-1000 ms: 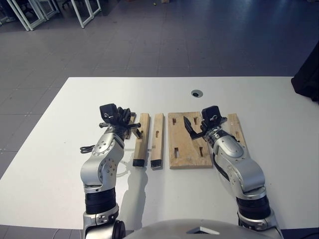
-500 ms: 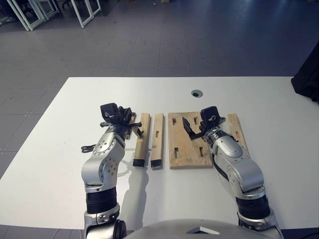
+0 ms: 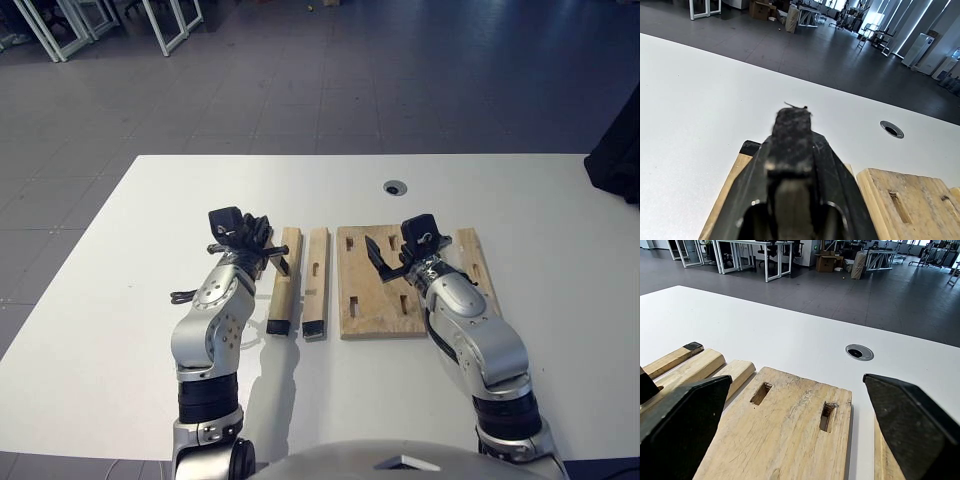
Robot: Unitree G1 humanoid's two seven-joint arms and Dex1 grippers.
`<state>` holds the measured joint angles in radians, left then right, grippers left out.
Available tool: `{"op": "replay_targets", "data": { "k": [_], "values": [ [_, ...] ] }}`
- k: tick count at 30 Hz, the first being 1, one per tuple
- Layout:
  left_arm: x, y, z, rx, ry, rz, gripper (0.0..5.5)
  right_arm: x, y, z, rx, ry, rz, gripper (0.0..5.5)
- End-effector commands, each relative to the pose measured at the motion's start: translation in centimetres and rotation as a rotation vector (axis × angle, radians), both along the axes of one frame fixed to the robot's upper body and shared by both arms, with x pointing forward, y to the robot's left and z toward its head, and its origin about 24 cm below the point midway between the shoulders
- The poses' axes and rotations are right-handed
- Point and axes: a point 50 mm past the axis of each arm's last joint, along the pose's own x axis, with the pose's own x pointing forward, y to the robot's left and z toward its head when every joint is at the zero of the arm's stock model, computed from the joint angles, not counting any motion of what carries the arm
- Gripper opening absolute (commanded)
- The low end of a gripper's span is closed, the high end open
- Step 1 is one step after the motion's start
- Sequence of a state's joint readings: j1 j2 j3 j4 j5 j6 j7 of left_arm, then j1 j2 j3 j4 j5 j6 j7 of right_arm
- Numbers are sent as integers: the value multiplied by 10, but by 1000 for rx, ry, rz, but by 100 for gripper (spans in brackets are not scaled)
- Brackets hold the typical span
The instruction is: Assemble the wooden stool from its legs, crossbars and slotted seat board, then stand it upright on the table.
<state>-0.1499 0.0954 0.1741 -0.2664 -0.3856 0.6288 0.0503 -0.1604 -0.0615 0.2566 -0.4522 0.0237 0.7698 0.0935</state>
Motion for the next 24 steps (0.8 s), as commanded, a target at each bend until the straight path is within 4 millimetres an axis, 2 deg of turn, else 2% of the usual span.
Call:
{"op": "replay_targets", "data": {
  "k": [1,6,10,13,17,20,24],
  "values": [
    [0,9,-14,38,48,13,43,2,0,2,-14,-11,5,484],
    [-6,6,-28,208,89,-39,43,2,0,4,-15,-14,5,484],
    [-18,-6,-47,175,135,-62,43,2,0,4,-16,-18,5,484],
    [-29,-5,-69,143,199,-49,43,3,0,5,-16,-21,5,484],
    [-38,4,-98,234,329,-46,43,3,0,6,-16,-21,8,484],
    [-36,7,-98,288,353,-39,43,3,0,6,-17,-21,10,484],
    [-28,-4,-82,240,272,-43,43,4,0,6,-20,-23,10,484]
  ]
}}
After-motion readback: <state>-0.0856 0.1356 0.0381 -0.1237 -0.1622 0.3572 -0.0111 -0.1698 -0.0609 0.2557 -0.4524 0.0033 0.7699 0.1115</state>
